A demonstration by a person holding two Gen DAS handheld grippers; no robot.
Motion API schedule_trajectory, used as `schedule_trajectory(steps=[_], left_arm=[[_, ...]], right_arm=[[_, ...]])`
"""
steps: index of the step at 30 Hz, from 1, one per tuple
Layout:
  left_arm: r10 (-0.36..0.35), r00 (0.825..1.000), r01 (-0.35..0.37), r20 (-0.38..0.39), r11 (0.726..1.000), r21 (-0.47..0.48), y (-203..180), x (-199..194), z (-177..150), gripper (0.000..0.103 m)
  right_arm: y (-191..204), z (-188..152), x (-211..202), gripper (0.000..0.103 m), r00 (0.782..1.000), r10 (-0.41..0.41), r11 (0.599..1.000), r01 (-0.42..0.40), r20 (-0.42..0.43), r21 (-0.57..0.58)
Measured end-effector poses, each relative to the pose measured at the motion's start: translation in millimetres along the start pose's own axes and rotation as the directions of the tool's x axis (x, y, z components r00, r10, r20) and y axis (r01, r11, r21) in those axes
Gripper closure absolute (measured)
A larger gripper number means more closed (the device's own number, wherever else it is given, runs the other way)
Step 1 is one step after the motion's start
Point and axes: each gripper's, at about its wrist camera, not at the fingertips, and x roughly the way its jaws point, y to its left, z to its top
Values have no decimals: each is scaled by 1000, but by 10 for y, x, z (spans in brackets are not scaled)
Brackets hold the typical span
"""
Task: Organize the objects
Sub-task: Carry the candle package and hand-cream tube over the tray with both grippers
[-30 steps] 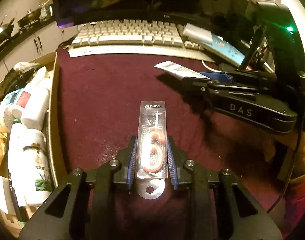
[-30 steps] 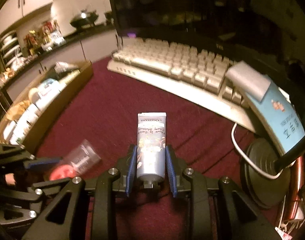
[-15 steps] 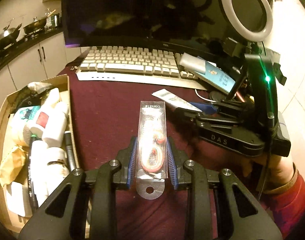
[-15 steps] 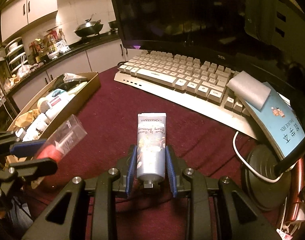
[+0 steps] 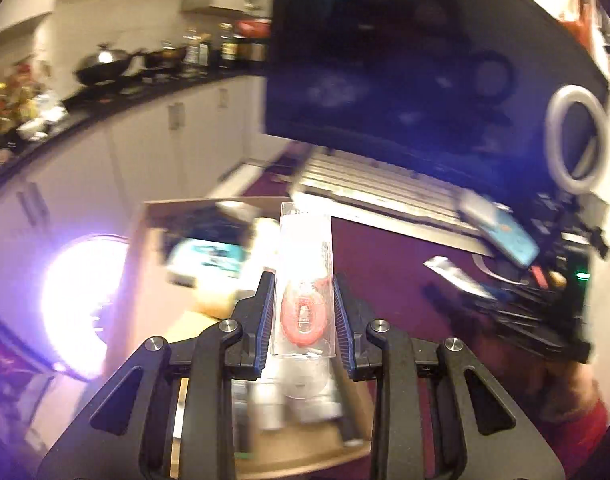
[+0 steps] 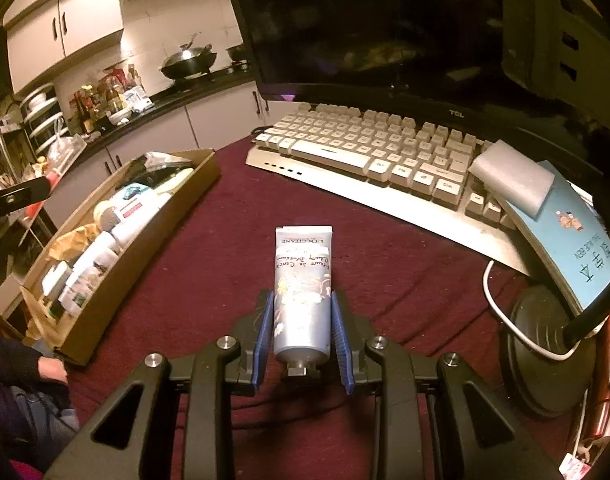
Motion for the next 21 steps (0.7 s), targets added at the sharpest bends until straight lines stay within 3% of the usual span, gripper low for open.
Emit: schedule_trajectory(steps=[3, 10, 16, 21], left_arm=[[94, 996, -94, 12, 996, -6, 112, -14, 5, 76], [278, 961, -277, 7, 960, -33, 384, 45, -44, 76], [334, 942, -336, -37, 940, -59, 578, 178, -96, 76], [340, 938, -344, -62, 937, -62, 622, 265, -96, 76]], right_arm=[[75, 49, -35, 75, 1000, 24, 1000, -24, 2, -6], [496, 233, -56, 75, 997, 71, 991, -72, -14, -108], [835, 430, -69, 75, 993, 114, 979, -111, 4, -171], [1137, 563, -57, 75, 988, 156, 965, -150, 8, -217]])
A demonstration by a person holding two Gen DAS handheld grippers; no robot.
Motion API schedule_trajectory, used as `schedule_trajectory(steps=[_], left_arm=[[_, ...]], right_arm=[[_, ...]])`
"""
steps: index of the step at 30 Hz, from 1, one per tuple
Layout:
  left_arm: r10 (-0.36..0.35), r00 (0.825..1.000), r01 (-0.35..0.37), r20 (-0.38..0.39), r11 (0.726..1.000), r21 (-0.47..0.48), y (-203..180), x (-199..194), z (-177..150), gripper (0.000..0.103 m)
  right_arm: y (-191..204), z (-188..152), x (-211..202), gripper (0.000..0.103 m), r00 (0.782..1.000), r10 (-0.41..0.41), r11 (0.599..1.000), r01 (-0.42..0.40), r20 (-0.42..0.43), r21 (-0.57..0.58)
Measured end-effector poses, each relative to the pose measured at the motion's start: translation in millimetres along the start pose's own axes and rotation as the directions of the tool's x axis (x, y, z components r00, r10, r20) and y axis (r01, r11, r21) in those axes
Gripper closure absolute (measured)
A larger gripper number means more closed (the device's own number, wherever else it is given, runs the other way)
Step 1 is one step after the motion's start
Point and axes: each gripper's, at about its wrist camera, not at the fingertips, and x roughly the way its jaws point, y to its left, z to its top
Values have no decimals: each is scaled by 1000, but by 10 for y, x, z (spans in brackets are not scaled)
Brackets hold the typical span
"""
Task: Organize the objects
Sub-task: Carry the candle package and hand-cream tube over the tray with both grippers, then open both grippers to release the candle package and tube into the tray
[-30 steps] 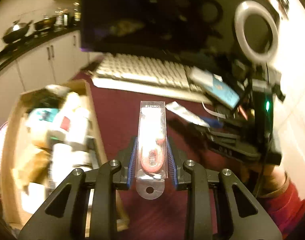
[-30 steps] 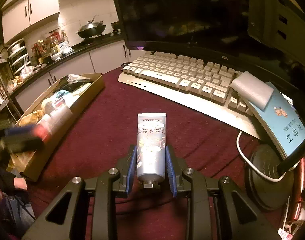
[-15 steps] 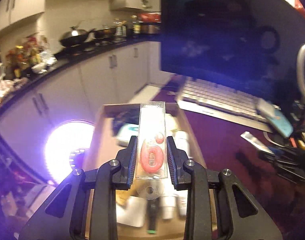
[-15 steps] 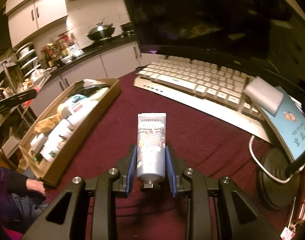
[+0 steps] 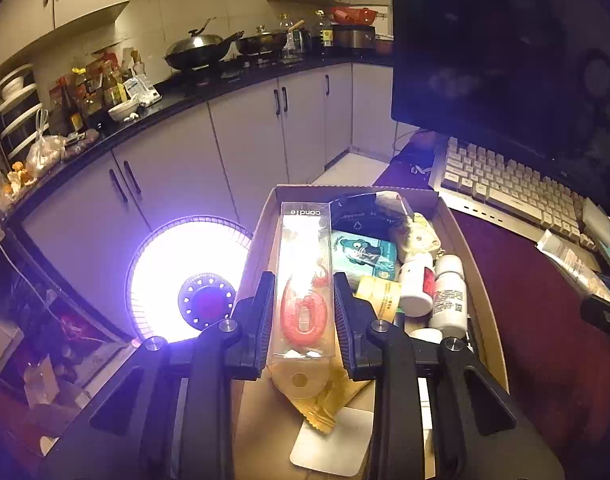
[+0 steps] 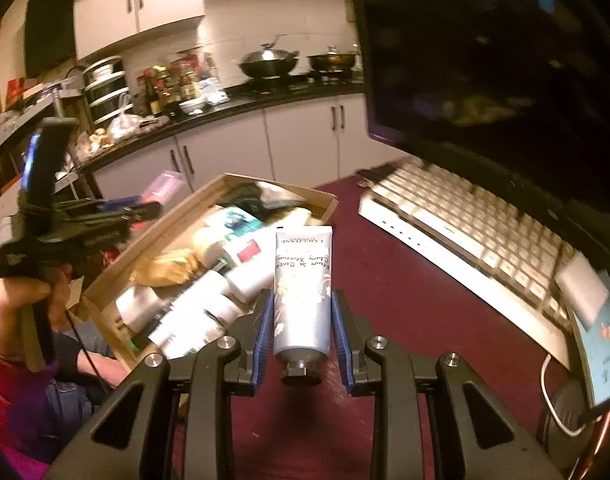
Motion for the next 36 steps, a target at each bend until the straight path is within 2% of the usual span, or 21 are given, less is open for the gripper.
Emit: schedule_trajectory(steps=[7, 12, 16, 18, 20, 23, 27, 30, 32, 36], left_arm=[[-5, 999, 4, -46, 1000, -17, 92, 154, 7, 76], [-13, 996, 8, -90, 999, -50, 207, 305, -19, 76], [-34, 993, 26, -111, 997, -67, 286, 356, -20, 76], [-61, 989, 49, -133, 995, -85, 331, 400, -27, 76], [-80, 985, 66, -155, 993, -94, 348, 444, -41, 76], [-96, 978, 80, -185, 993, -89, 328, 497, -68, 75], [-103, 970, 85, -219, 992, -93, 318, 572, -107, 75], [-109, 966, 87, -236, 991, -102, 318, 601, -126, 75], [-111, 965, 89, -237, 991, -101, 306, 594, -129, 75], [-119, 964, 99, -238, 991, -95, 256, 589, -145, 75]], right_arm=[[106, 217, 194, 75, 1000, 19, 999, -20, -15, -28], [-74, 363, 464, 75, 997, -49, 999, 49, -67, 4], [32, 460, 639, 75, 994, -19, 1000, 17, -104, -19], [139, 498, 726, 75, 992, 17, 999, -22, -124, -34], [274, 565, 838, 75, 983, 102, 994, -106, -155, -18], [475, 680, 1064, 75, 951, 220, 975, -220, -216, 24], [635, 808, 1416, 75, 923, 276, 961, -265, -268, 79], [681, 829, 1662, 75, 896, 337, 939, -297, -288, 174], [735, 816, 1780, 75, 895, 343, 935, -295, -285, 198], [776, 773, 1830, 74, 912, 316, 943, -272, -262, 190]])
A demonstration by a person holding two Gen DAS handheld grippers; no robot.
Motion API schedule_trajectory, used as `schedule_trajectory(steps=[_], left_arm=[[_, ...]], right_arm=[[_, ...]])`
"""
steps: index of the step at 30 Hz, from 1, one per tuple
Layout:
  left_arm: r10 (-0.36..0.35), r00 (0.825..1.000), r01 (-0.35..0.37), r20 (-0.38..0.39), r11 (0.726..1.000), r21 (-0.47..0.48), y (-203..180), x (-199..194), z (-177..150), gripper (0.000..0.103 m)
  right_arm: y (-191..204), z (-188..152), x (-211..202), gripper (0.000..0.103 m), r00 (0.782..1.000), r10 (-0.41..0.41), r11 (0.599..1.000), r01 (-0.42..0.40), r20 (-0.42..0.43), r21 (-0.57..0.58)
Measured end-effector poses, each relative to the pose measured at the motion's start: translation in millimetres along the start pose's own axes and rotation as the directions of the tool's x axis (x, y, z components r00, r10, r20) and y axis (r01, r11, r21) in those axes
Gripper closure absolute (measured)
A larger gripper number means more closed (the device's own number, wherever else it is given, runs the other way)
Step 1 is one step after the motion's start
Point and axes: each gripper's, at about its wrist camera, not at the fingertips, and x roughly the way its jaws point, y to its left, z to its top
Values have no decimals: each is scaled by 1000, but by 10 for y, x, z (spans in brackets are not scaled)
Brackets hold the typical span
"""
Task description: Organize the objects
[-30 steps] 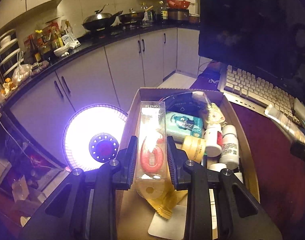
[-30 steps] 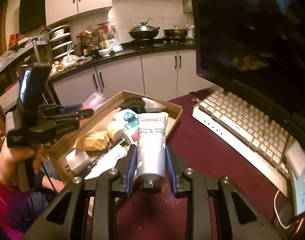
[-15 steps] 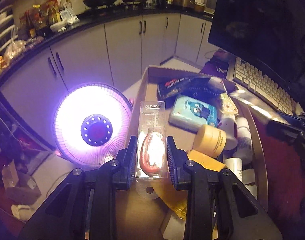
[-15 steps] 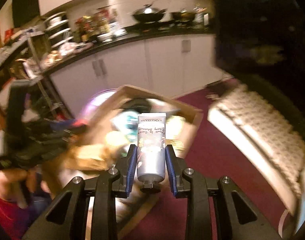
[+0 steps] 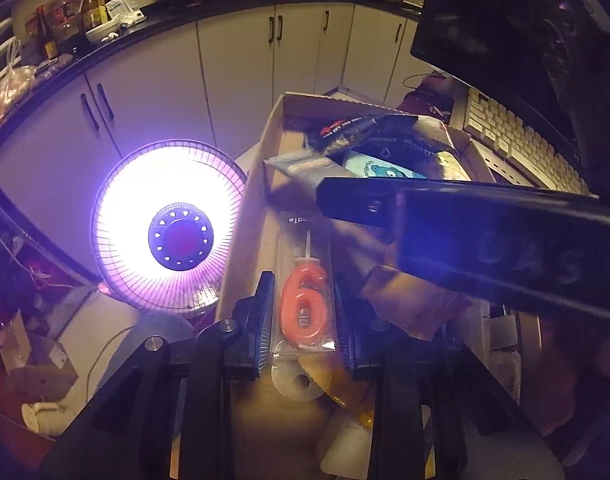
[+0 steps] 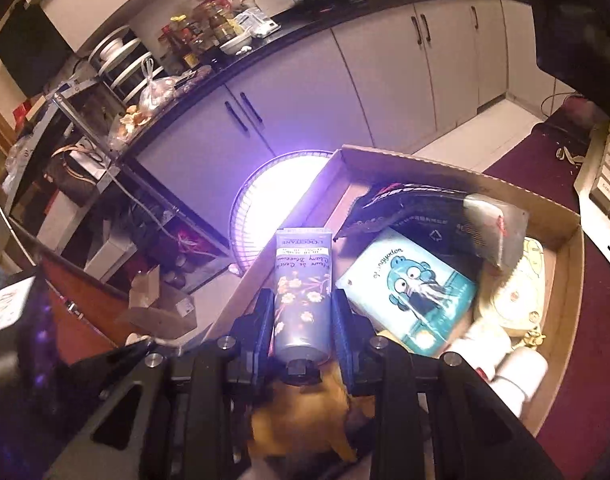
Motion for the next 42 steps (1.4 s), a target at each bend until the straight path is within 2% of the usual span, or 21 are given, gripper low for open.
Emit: schedule_trajectory(steps=[3, 5, 7, 9, 11, 14, 19, 21, 24, 26, 29, 32, 34, 37, 40, 42], left_arm=[[2, 1000, -2, 1, 1000, -8, -10, -2, -15, 75], [3, 1000, -3, -3, 1000, -15, -27, -13, -24, 72], [6, 1000, -6, 18, 1000, -19, -57, -65, -31, 61], [22, 998, -21, 63, 1000, -22, -108, -168, -39, 33], [35, 995, -34, 93, 999, -13, -168, -245, -56, 24], [68, 991, -70, 113, 997, 17, -293, -312, -79, 24], [125, 979, -133, 164, 990, 37, -441, -468, -136, 24], [148, 965, -157, 216, 987, 26, -499, -597, -157, 24], [182, 929, -179, 321, 983, -39, -531, -853, -223, 24], [194, 918, -183, 347, 981, -64, -553, -960, -255, 24], [190, 919, -176, 346, 982, -70, -611, -1038, -287, 24], [157, 926, -133, 344, 987, -92, -657, -1111, -332, 24], [143, 928, -113, 343, 988, -104, -707, -1159, -368, 24], [124, 921, -99, 369, 991, -87, -812, -1205, -435, 24], [117, 927, -101, 357, 993, -64, -848, -1156, -422, 24], [94, 933, -78, 347, 995, -59, -846, -1126, -414, 24]], right_arm=[[-27, -86, -137, 70, 999, 9, 1000, -9, 44, 3], [-62, -148, -319, 60, 996, 14, 1000, -14, 93, 0], [-103, -252, -546, 52, 988, 12, 1000, -12, 153, -2], [-130, -362, -723, 42, 981, 3, 1000, -2, 193, -5], [-167, -523, -913, 32, 973, -4, 1000, 6, 230, -7], [-230, -735, -1174, 24, 958, -33, 999, 34, 284, 3], [-303, -972, -1525, 21, 938, -85, 996, 80, 337, 28], [-311, -1076, -1619, 21, 934, -106, 994, 102, 342, 30], [-328, -1236, -1728, 20, 929, -132, 991, 132, 347, 25], [-328, -1366, -1766, 20, 930, -138, 990, 140, 342, 20], [-299, -1535, -1806, 20, 931, -149, 988, 155, 335, 8], [-280, -1705, -1859, 20, 928, -173, 982, 188, 331, -13], [-262, -1818, -1913, 20, 921, -191, 976, 214, 339, -31], [-239, -1883, -1947, 20, 904, -217, 967, 251, 367, -48], [-270, -1888, -1902, 20, 916, -194, 974, 223, 353, -45], [-291, -1946, -1882, 20, 913, -197, 973, 226, 356, -42]])
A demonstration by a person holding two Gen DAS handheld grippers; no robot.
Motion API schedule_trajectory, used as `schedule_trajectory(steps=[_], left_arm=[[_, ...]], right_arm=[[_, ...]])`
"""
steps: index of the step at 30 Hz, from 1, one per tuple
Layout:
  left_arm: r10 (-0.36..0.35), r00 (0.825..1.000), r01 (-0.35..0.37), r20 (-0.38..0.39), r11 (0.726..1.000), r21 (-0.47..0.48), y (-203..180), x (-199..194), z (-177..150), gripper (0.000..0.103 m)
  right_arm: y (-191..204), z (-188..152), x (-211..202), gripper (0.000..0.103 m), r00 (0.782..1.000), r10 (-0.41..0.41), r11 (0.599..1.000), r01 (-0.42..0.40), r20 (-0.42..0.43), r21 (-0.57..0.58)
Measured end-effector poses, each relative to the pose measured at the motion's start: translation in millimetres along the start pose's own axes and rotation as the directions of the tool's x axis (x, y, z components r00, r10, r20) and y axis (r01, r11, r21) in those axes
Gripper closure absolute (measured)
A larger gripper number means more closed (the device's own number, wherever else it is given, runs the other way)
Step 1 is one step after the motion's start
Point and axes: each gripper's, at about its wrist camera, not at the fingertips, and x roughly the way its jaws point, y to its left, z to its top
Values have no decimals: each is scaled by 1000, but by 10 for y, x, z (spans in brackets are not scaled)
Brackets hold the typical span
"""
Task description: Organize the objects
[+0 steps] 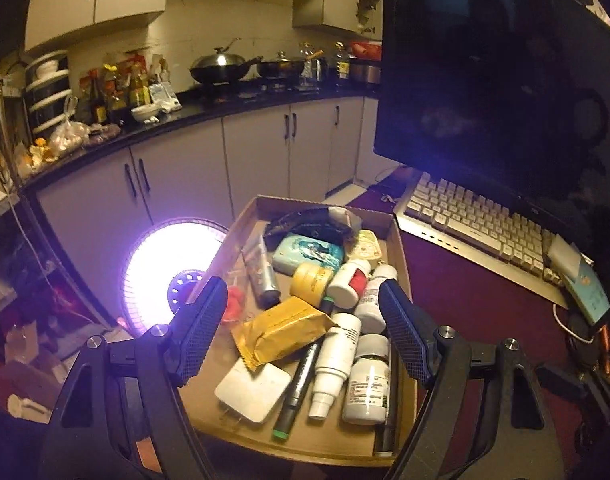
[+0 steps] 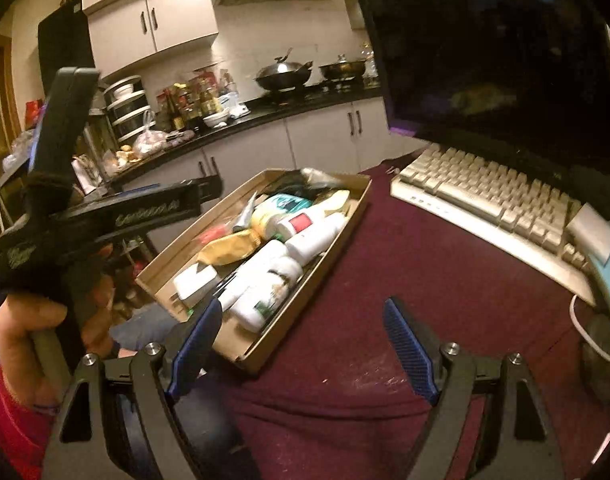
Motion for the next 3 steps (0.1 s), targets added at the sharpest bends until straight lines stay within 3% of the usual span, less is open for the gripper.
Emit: schedule_trajectory(steps=[3], left_arm=[[-39, 999, 39, -14, 999, 17, -60, 11, -13, 24]], right_arm=[[-69, -81, -39, 20, 1000, -15, 1000, 15, 18, 24]])
